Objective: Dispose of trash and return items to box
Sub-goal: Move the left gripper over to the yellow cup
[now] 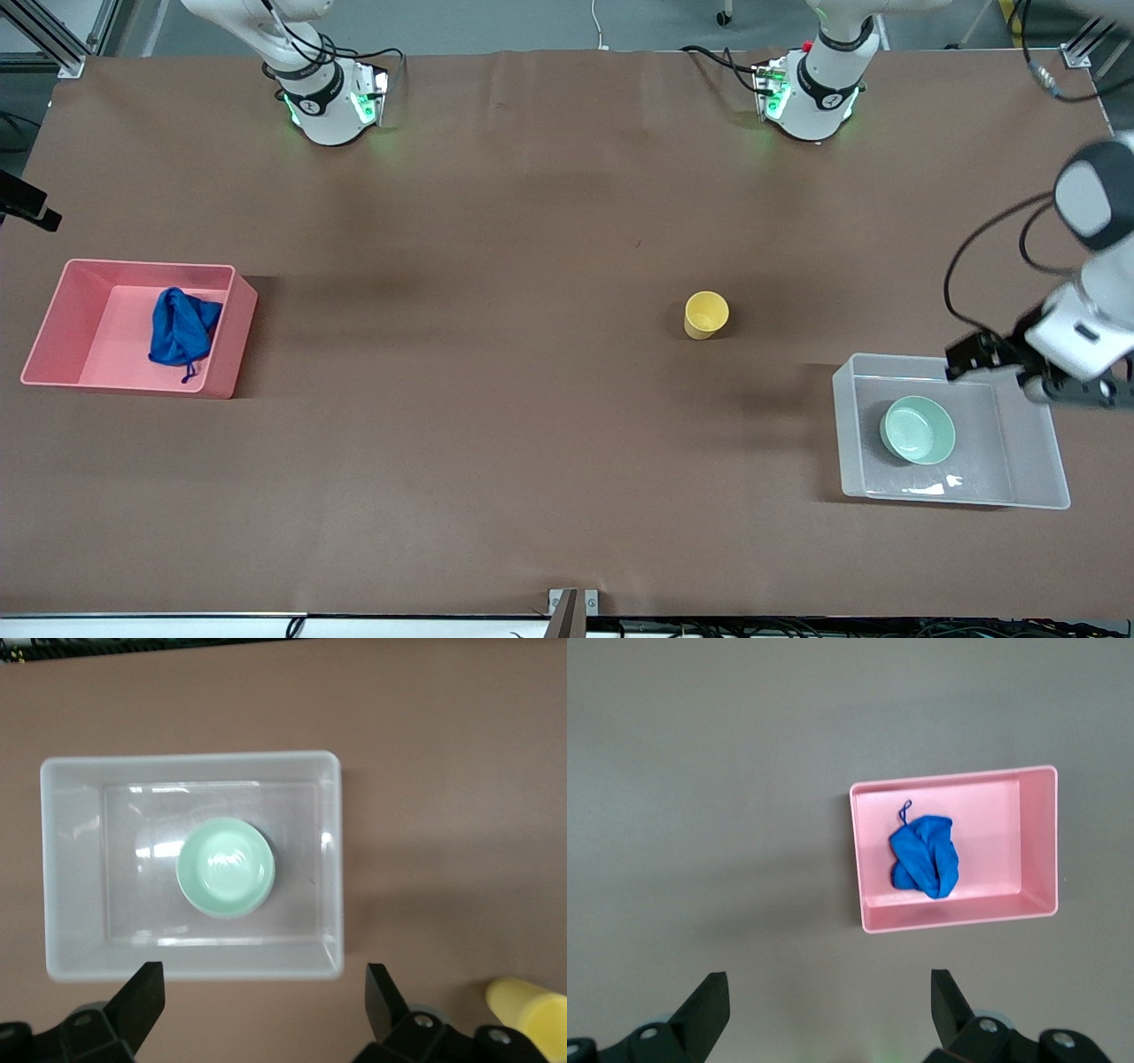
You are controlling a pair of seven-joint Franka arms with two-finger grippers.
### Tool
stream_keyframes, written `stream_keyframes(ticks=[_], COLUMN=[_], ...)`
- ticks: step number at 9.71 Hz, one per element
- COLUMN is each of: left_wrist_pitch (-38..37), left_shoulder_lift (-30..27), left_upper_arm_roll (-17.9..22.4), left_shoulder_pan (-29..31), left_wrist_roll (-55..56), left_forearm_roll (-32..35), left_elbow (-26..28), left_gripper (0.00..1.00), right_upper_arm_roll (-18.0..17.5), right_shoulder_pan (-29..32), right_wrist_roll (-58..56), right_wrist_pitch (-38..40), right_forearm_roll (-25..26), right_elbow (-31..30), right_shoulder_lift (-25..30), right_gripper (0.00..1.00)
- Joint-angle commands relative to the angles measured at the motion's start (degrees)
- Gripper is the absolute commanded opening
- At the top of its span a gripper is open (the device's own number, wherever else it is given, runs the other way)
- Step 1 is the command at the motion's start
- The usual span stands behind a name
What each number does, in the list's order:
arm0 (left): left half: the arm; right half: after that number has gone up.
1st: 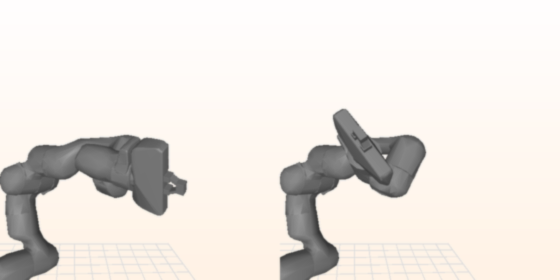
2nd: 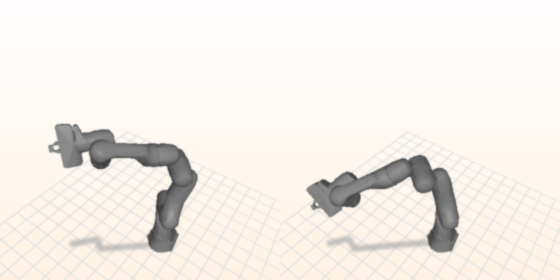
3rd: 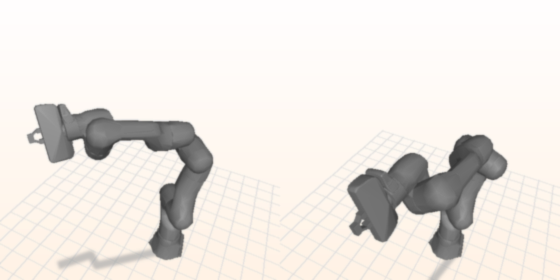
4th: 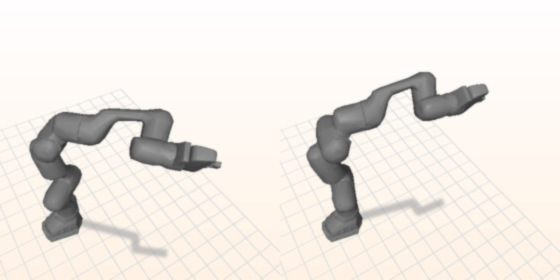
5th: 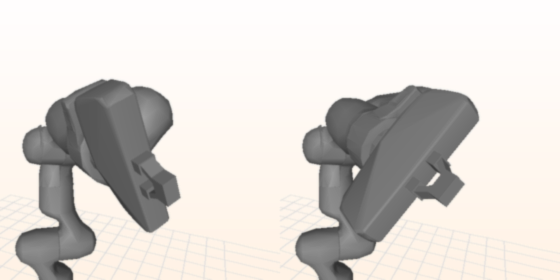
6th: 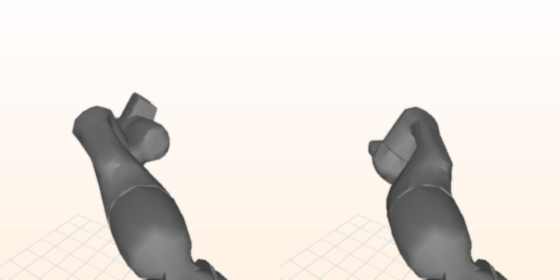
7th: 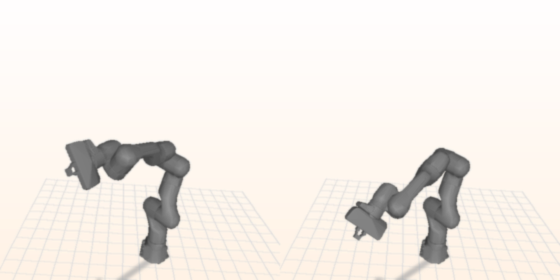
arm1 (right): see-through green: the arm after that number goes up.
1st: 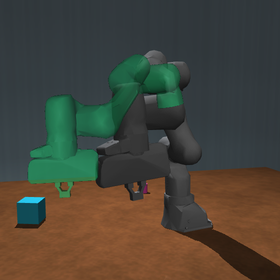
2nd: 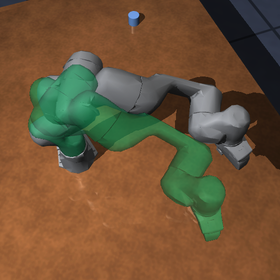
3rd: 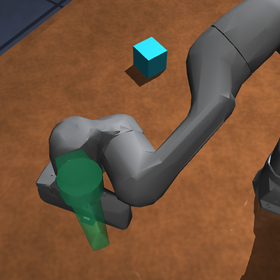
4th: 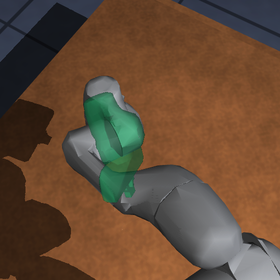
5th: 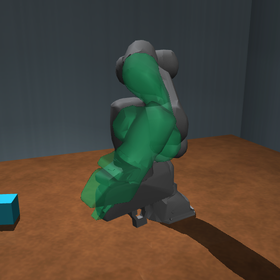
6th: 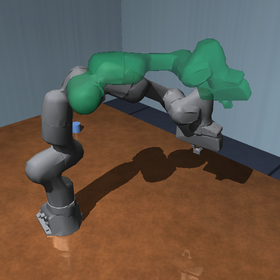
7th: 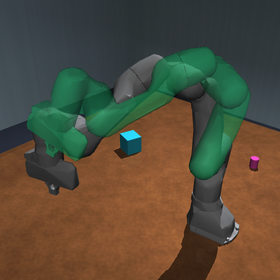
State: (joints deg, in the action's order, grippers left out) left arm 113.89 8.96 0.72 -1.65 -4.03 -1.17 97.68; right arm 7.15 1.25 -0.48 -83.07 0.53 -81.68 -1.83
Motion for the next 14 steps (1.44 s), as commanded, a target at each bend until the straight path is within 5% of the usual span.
stream_keyframes(ticks=[1, 4, 6, 10, 14], left_wrist_pitch=[-7.0, -15.7, -15.1, 2.3, 14.2], left_shoulder_lift=[-9.6, -13.1, -14.0, -12.4, 2.1], left_upper_arm_roll=[-1.5, -2.6, -7.0, -16.3, -23.1], left_shoulder_pan=[0.3, 0.3, 0.5, 0.2, -0.1], left_wrist_roll=[2.6, 5.0, 8.4, 14.1, 16.4], left_forearm_roll=[1.0, 0.6, 0.4, -0.1, 1.2], left_elbow=[6.2, 2.3, 5.6, 20.6, 21.9], left_gripper=[1.0, 1.0, 1.0, 1.0, 1.0], right_upper_arm_roll=[-0.2, -0.6, -0.6, -0.6, -0.7], right_shoulder_pan=[0.3, 0.2, 0.1, 0.1, 0.0], right_wrist_roll=[0.4, 1.1, 1.1, 1.1, 1.0], right_wrist_pitch=[-0.7, -0.9, -0.9, -0.6, -1.0], right_forearm_roll=[-0.4, -0.3, -0.3, -0.3, -0.1], right_elbow=[-1.7, -1.6, -1.4, -1.3, -1.0], right_shoulder_lift=[1.2, 1.1, 1.0, 1.1, 1.0], right_gripper=[1.0, 1.0, 1.0, 1.0, 1.0])
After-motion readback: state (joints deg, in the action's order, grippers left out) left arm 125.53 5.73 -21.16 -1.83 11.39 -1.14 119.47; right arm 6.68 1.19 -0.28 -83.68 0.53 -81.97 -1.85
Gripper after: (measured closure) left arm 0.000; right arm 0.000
